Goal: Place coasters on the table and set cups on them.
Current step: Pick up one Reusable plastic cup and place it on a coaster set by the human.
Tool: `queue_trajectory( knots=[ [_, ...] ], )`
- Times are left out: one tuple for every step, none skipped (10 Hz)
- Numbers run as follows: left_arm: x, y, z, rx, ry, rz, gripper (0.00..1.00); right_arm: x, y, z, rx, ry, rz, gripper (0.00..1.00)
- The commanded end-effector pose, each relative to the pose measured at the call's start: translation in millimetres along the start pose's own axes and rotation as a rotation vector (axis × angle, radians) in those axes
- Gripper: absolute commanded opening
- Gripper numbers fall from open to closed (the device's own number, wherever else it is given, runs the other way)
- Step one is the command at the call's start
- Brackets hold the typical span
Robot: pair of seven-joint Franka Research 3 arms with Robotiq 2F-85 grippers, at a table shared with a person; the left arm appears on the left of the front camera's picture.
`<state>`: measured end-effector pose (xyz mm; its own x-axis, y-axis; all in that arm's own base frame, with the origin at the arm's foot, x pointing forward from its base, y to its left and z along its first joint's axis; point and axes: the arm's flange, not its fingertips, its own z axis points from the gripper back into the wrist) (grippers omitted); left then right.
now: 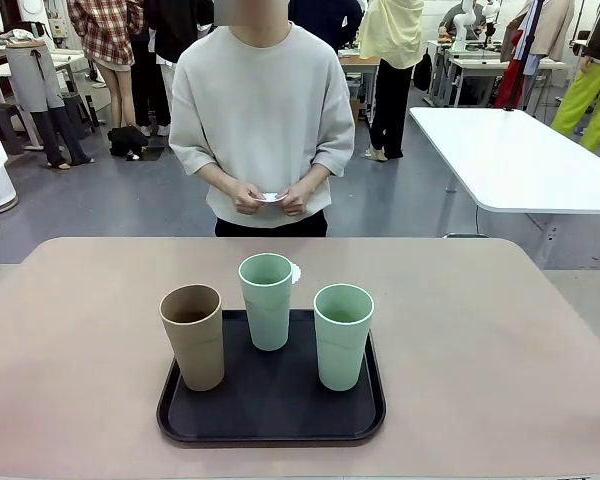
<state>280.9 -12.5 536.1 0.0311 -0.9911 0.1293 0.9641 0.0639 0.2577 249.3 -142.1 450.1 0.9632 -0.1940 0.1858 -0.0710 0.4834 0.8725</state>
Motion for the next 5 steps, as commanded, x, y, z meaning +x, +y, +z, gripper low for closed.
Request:
queue_trajectory(
  knots=[
    [0, 1, 3, 0.02, -0.004, 0.002, 1.0, 1, 0, -1, 0.016, 0.001, 0.001, 1.0],
    [-10, 19, -6, -0.072, -0.177, 0.004, 1.0, 1, 0, -1, 0.016, 0.001, 0.001, 1.0],
    [-22, 38, -18, -0.091, -0.328, 0.048, 1.0, 1, 0, -1, 0.016, 0.001, 0.001, 1.0],
    [-36, 47, -28, -0.153, -0.469, 0.079, 1.0, 1, 0, -1, 0.016, 0.001, 0.001, 1.0],
    [-48, 54, -45, -0.168, -0.618, 0.062, 1.0, 1, 0, -1, 0.016, 0.001, 0.001, 1.0]
  ],
)
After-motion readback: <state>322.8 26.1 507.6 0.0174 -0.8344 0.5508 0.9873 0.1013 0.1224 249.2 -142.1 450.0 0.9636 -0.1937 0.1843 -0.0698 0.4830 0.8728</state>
